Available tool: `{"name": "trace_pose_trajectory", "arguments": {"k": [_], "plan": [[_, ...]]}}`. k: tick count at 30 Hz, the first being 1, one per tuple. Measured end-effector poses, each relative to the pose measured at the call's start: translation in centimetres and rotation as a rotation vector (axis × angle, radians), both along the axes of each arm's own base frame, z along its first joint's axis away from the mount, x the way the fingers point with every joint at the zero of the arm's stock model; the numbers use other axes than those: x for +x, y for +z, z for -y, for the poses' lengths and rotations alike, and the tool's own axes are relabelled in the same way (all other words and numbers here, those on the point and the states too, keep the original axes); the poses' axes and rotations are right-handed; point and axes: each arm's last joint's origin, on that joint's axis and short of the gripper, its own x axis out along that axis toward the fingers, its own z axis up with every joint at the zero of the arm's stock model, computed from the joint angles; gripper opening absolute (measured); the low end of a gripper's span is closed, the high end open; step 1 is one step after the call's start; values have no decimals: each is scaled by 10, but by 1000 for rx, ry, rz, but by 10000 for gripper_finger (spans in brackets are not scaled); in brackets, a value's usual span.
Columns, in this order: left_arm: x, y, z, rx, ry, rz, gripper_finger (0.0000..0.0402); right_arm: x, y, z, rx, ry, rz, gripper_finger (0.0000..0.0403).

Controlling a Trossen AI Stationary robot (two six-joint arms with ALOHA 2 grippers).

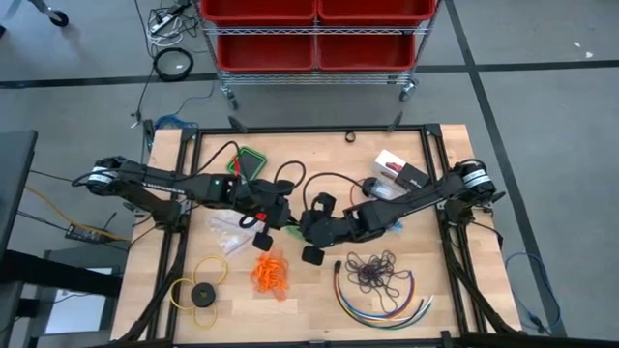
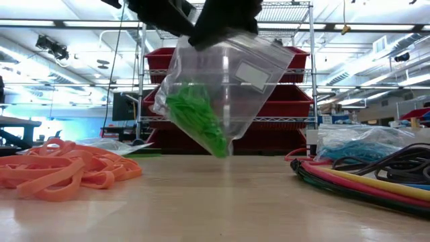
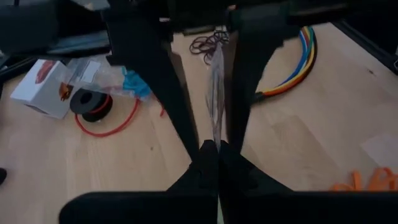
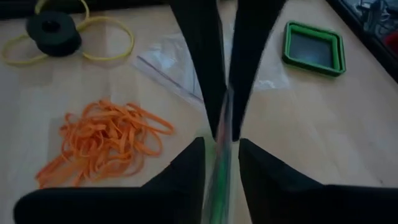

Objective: Sort rubber bands
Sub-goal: Close the transparent zip bag

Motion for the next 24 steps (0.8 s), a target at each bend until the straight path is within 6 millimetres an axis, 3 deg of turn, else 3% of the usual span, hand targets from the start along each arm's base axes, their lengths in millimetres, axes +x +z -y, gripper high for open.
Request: {"name": "trace_pose_trajectory", "arguments": {"k": [24], "plan": [[-1, -1, 0, 6, -1, -12, 0, -3, 5, 1, 0, 30, 0, 2]]}}
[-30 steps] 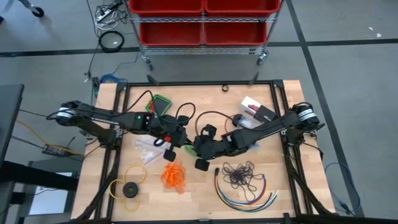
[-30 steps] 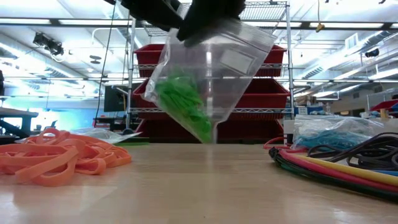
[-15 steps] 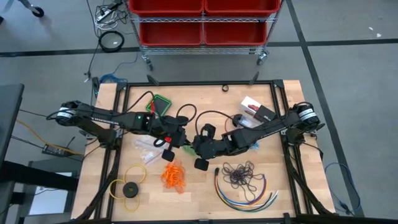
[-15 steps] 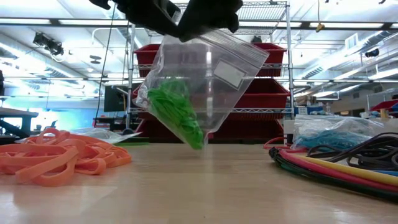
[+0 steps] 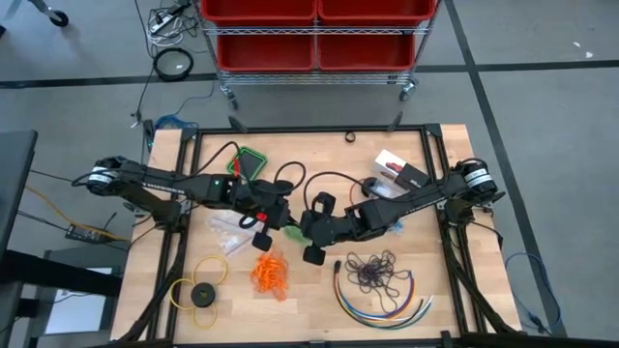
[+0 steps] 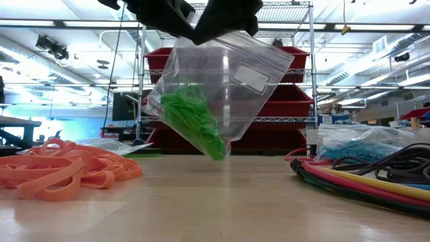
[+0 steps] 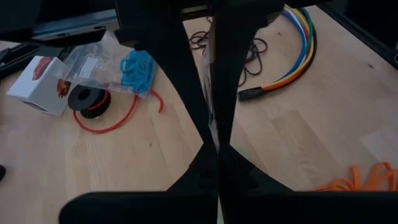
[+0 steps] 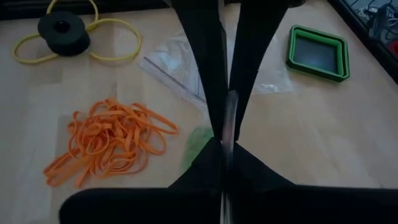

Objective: Sort rubber bands
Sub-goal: Close the transparent zip bag

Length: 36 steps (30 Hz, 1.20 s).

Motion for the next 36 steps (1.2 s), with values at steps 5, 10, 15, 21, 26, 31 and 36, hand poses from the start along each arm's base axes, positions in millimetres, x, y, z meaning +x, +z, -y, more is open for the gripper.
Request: {"name": "trace_pose_trajectory", "arguments": {"k": [5, 10, 15, 21, 26, 31, 36], "plan": [[0, 0, 0, 2, 3, 0, 0, -2, -2, 1, -6, -16, -25, 1], [-1, -1, 0, 4, 3, -10, 0, -7, -6, 3, 3, -50, -81, 0], [-1, -2, 0, 5, 3, -21, 0, -13, -10, 0, 27, -62, -146, 0], [-2, -2, 0, 5, 3, -25, 0, -25, -16, -8, 51, -75, -242, 0], [-3, -3, 0, 7, 3, -42, 0, -36, -21, -14, 72, -94, -334, 0], [-3, -4, 0, 8, 7, -48, 0, -45, -24, -18, 95, -108, -414, 0], [-3, -4, 0, 7, 9, -56, 0, -54, -27, -21, 115, -123, -493, 0]]}}
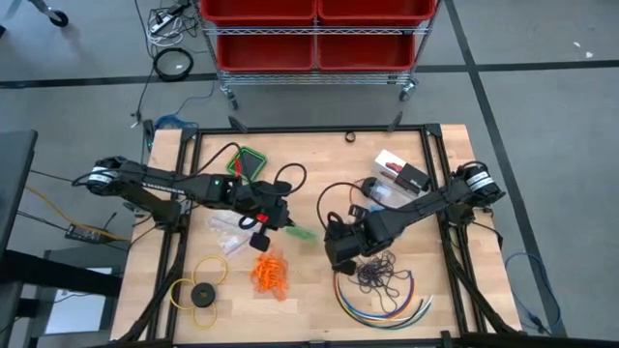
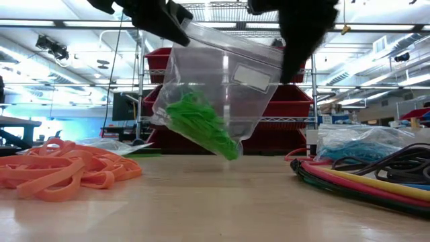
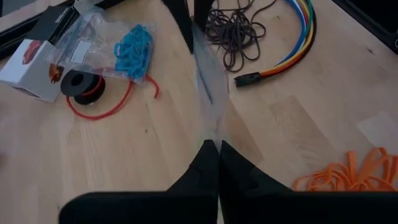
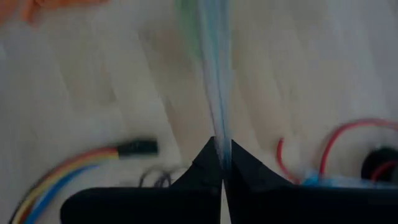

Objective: Sort rubber bands
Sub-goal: Close the transparent zip bag, then put the transparent zip bag on the middle right of the table

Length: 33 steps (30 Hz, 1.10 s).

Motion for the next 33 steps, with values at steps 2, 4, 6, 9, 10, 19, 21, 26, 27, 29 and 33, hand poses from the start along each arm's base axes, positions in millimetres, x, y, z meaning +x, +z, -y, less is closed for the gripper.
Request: {"name": "trace_pose_trajectory", "arguments": {"k": [2, 4, 6, 9, 10, 19, 21, 26, 27, 29, 33], "plan": [[0, 0, 0, 0, 1, -1, 0, -3, -1, -2, 7, 1, -23, 0], [0, 0, 0, 5, 7, -1, 0, -4, -1, -4, 11, -2, -28, 0], [0, 0, -1, 11, 14, 0, 0, -7, -2, -5, 8, -11, -45, 0], [0, 0, -1, 32, 31, 4, 0, -11, -2, -10, 1, -28, -60, 0], [0, 0, -1, 40, 29, 6, 0, -13, -2, -12, 1, -33, -67, 0], [2, -1, -10, 66, 41, 31, 0, -32, -2, -41, -49, -63, -34, 0], [2, -3, -15, 69, 54, 32, 0, -37, -2, -50, -73, -73, -5, 0], [2, -9, -28, 78, 91, 33, 0, -51, 0, -71, -119, -100, 87, 0], [2, -9, -31, 81, 100, 31, 0, -54, 0, -75, -130, -105, 108, 0], [2, -10, -37, 91, 112, 36, 0, -60, 1, -82, -151, -110, 150, 0], [2, -14, -50, 92, 147, 41, 0, -69, 3, -94, -187, -119, 231, 0]]}}
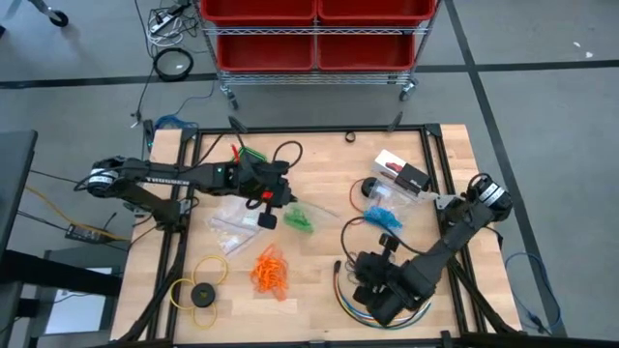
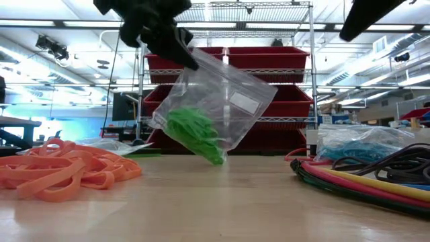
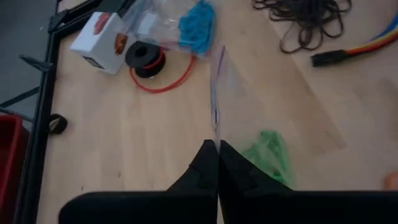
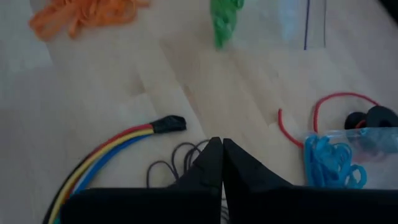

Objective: Sort rubber bands
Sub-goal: Put the transparent zip bag on the middle right of the table

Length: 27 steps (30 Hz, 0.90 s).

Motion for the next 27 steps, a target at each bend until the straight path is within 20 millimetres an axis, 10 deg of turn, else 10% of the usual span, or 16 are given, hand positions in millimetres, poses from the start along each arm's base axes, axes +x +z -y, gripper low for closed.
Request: {"name": "trace_pose_trajectory", "arguments": {"k": [14, 27], "plan": [[-32, -16, -32, -108, 16, 145, 0, -19, -2, -13, -41, -49, 102, 0], [-76, -14, -16, -315, -240, 437, 0, -29, -6, -8, -111, -113, 131, 0]]}}
